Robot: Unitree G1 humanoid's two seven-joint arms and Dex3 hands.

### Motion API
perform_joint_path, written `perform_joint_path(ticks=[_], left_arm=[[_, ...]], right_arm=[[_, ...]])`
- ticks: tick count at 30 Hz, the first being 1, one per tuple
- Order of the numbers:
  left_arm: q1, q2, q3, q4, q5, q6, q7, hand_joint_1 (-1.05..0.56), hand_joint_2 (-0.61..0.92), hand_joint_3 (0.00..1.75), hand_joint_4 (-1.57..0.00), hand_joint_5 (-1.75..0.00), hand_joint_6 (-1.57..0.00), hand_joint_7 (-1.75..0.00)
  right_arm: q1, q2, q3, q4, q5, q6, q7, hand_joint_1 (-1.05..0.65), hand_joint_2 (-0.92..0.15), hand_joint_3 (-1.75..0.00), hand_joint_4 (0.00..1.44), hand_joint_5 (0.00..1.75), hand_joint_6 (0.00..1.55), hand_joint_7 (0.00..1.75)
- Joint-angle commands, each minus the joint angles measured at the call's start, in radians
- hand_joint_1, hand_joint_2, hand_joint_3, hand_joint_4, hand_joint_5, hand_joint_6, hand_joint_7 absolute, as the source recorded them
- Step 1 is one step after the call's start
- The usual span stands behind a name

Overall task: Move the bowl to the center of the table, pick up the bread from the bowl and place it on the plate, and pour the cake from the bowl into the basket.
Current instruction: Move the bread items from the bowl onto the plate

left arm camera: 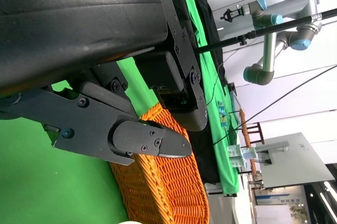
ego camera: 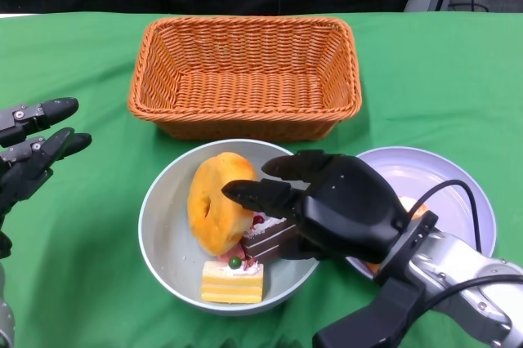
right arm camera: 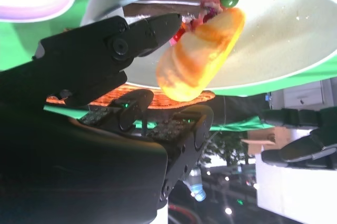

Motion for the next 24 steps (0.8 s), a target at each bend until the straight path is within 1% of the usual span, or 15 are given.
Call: perform_joint_path(ticks=[1,4,5,8,10,18,21,24], left_arm=[[-0.017,0.011,0.007,0.006,-0.006,-0.002,0.009,-0.45,0.92,0.17,-1.16,-0.06,-1.12,-0.03],[-0.015,0.015,0.002,0.006,0.004,-0.004,0.020,-0.45,0.92,0.17,-1.16,-0.06,-1.11,-0.03],[-0.014,0.017,-0.002,0.005,0.013,-0.005,0.032,-0.47,0.92,0.17,-1.16,-0.06,-1.11,-0.02],[-0.013,0.017,-0.001,0.004,0.011,-0.002,0.033,-0.48,0.92,0.16,-1.16,-0.06,-1.11,-0.02],[-0.013,0.016,-0.001,0.003,0.010,-0.003,0.032,-0.48,0.92,0.16,-1.17,-0.06,-1.11,-0.02],[-0.007,0.008,-0.001,-0.007,0.004,-0.004,0.031,-0.47,0.92,0.16,-1.16,-0.05,-1.10,-0.01],[-0.006,0.007,0.001,-0.008,-0.001,-0.005,0.027,-0.47,0.92,0.16,-1.15,-0.05,-1.10,-0.01],[-0.006,0.007,0.001,-0.009,-0.002,-0.005,0.026,-0.46,0.92,0.17,-1.15,-0.04,-1.10,-0.01]], right_arm=[[-0.070,0.000,0.033,0.083,-0.070,-0.012,-0.121,-0.54,-0.74,0.00,0.62,0.02,0.54,0.02],[-0.112,0.009,0.060,0.154,-0.106,-0.016,-0.199,-0.53,-0.75,-0.01,0.62,0.01,0.55,0.02],[-0.128,0.014,0.069,0.180,-0.116,-0.019,-0.224,-0.55,-0.75,0.00,0.58,0.01,0.55,0.01],[-0.176,0.029,0.098,0.251,-0.145,-0.018,-0.300,-0.60,-0.75,0.00,0.55,0.00,0.56,0.01],[-0.203,0.043,0.118,0.299,-0.163,-0.012,-0.351,-0.61,-0.74,0.00,0.56,0.01,0.58,0.02],[-0.278,0.084,0.182,0.449,-0.173,-0.019,-0.467,-0.61,-0.72,0.00,0.59,0.02,0.63,0.02],[-0.311,0.105,0.215,0.514,-0.182,-0.029,-0.536,-0.60,-0.71,0.00,0.61,0.02,0.66,0.02],[-0.326,0.112,0.232,0.544,-0.177,-0.031,-0.564,-0.60,-0.71,0.00,0.61,0.02,0.68,0.02]])
